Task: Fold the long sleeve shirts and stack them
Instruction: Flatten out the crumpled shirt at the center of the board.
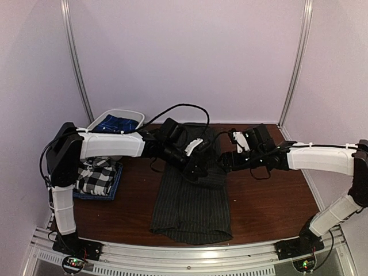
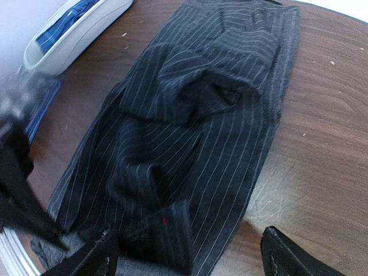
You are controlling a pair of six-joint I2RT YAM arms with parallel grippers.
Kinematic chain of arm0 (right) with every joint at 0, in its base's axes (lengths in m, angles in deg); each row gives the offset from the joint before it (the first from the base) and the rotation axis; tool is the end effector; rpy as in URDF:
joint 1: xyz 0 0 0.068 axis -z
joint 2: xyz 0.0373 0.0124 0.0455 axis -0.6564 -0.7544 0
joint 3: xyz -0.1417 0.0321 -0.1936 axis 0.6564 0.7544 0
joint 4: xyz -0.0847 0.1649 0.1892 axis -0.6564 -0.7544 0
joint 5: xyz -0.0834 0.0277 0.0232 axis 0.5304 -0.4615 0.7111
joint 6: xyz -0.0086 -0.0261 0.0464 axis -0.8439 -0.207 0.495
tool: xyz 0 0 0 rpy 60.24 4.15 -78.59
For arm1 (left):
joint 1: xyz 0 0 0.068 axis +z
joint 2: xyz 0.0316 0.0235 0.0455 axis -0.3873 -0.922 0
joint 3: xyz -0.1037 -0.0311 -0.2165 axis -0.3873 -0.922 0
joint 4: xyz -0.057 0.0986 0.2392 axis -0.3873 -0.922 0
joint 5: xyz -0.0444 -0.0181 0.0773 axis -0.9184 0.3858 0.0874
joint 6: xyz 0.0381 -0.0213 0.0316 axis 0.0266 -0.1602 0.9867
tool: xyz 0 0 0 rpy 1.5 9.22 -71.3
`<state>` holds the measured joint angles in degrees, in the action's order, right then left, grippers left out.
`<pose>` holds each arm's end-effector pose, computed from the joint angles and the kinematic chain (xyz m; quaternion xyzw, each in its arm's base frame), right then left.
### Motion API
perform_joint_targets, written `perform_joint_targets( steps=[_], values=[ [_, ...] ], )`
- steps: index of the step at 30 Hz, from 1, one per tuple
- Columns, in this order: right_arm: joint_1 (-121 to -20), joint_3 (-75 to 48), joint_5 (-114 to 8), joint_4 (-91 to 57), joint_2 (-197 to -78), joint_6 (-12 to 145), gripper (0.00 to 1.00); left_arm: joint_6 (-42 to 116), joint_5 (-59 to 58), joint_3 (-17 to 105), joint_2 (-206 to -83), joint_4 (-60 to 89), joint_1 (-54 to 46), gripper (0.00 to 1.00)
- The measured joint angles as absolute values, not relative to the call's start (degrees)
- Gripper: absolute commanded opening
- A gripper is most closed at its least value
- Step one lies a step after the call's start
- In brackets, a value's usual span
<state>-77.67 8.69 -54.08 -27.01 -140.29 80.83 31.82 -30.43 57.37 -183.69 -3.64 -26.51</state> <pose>0.2556 0.1969 0.1996 -0.1542 0.8934 0.2624 0.3306 0.2676 -0.3449 0.1836 0.3671 0.8015 -0.4511 0.1391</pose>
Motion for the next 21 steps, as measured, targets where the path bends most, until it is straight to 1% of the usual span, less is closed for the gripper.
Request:
perform_joint_targets(
  steps=[4,7,11,14,16,19,21],
  values=[
    [-80.75,15.23,-57.27,-23.99,-133.82,78.86,0.97,32.14,-30.43,57.39,-183.71,-3.66,-26.51,0.0],
    [-82.87,18.18,-58.96,-19.9,-130.68,77.07,0.99,32.95,-30.63,58.11,-184.0,-4.25,-26.51,0.0],
    [-84.67,18.86,-59.74,-16.1,-132.12,74.95,0.99,34.74,-31.39,61.08,-184.8,-5.45,-26.49,0.0],
    [-85.32,18.86,-60.07,-13.17,-135.2,73.88,0.97,36.19,-32.57,63.58,-184.85,-6.35,-26.45,0.0],
    [-85.74,18.83,-60.07,-12.12,-136.82,73.33,0.93,36.93,-33.1,65.33,-184.98,-7.35,-26.45,0.0],
    [-86.37,18.59,-59.98,-11.12,-138.76,72.79,0.8,37.78,-33.45,67.82,-185.66,-8.49,-26.42,0.0],
    [-86.72,18.53,-59.74,-10.59,-139.59,73.16,0.65,38.15,-33.51,69.06,-186.29,-9.15,-26.38,0.0]
  ],
)
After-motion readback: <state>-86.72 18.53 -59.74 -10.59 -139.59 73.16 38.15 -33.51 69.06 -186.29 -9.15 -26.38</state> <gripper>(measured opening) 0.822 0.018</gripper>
